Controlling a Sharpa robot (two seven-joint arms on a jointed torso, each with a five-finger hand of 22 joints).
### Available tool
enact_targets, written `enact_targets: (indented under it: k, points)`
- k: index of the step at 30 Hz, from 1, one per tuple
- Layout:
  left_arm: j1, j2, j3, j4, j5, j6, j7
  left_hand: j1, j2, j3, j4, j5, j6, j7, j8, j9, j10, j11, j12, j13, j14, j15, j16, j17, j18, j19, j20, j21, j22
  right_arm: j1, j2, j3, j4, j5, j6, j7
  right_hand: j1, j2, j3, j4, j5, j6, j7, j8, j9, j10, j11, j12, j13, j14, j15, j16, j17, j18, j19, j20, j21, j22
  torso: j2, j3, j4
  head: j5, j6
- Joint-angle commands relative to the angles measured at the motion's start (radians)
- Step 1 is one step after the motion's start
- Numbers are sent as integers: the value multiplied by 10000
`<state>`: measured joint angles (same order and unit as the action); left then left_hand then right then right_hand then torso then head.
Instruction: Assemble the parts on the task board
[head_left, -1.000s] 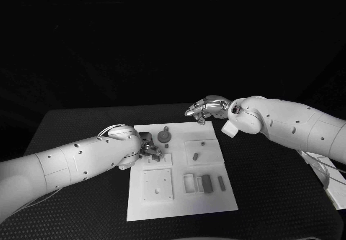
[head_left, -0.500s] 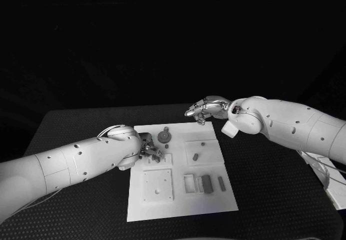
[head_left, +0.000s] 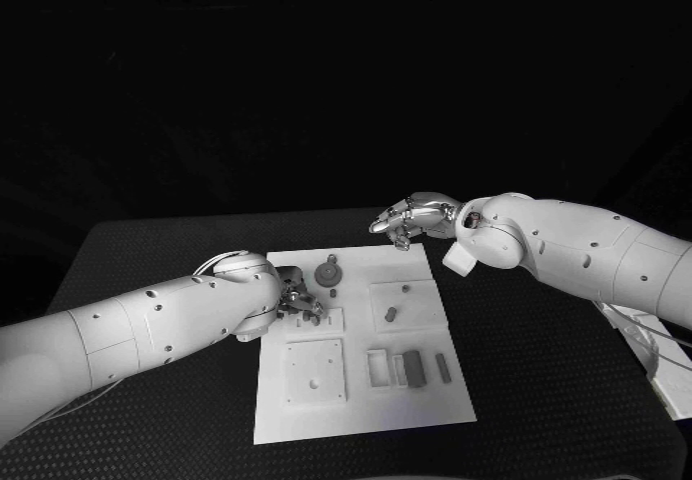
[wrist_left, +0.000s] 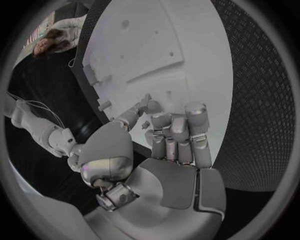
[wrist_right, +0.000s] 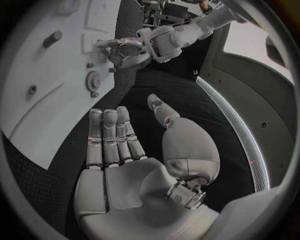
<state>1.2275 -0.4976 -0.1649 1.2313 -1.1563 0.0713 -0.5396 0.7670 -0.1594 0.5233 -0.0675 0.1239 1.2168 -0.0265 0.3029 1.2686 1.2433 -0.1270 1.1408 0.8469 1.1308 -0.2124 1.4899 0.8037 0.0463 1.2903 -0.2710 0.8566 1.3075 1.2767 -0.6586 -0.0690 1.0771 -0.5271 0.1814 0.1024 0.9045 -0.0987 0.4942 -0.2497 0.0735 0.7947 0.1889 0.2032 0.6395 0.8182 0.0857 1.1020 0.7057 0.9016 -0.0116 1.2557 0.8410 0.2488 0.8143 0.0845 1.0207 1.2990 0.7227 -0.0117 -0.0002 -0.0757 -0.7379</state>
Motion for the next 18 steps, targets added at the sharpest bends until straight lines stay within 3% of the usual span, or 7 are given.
enact_targets:
  k: [1,9,18]
  points:
    - [-6,1,4,29,128,-29,108,70,-39,-20,98,49,-112,76,-132,-118,38,8,-53,20,-27,-138,-57,19,556,14,-48,-52,174,-7,-2,3,6,-34,120,72,-99,27,-8,45,-57,-28,76,-57,-15,-79,20,64,-12,-60,-19,59,-10,130,48,42,-42,-8,0,-2,-5,-2,-5]
    - [-6,11,4,32,194,55,102,111,7,-42,106,60,-164,125,-317,-355,18,51,-55,35,-48,-101,-58,31,562,-8,-48,-44,182,-7,-8,3,14,-34,116,66,-99,27,-8,45,-57,-29,76,-58,-16,-79,20,65,-13,-60,-19,59,-11,130,48,42,-43,-8,0,1,1,-1,-7]
    - [-6,7,3,30,472,147,93,309,380,-186,-253,257,-214,240,-808,-886,-47,158,-50,78,-99,-6,-57,65,559,-79,-39,-7,194,-7,-14,3,23,-34,120,62,-98,32,-6,47,-57,-29,76,-58,-16,-79,20,66,-14,-60,-19,60,-11,130,49,41,-42,-7,2,-2,-1,-10,-20]
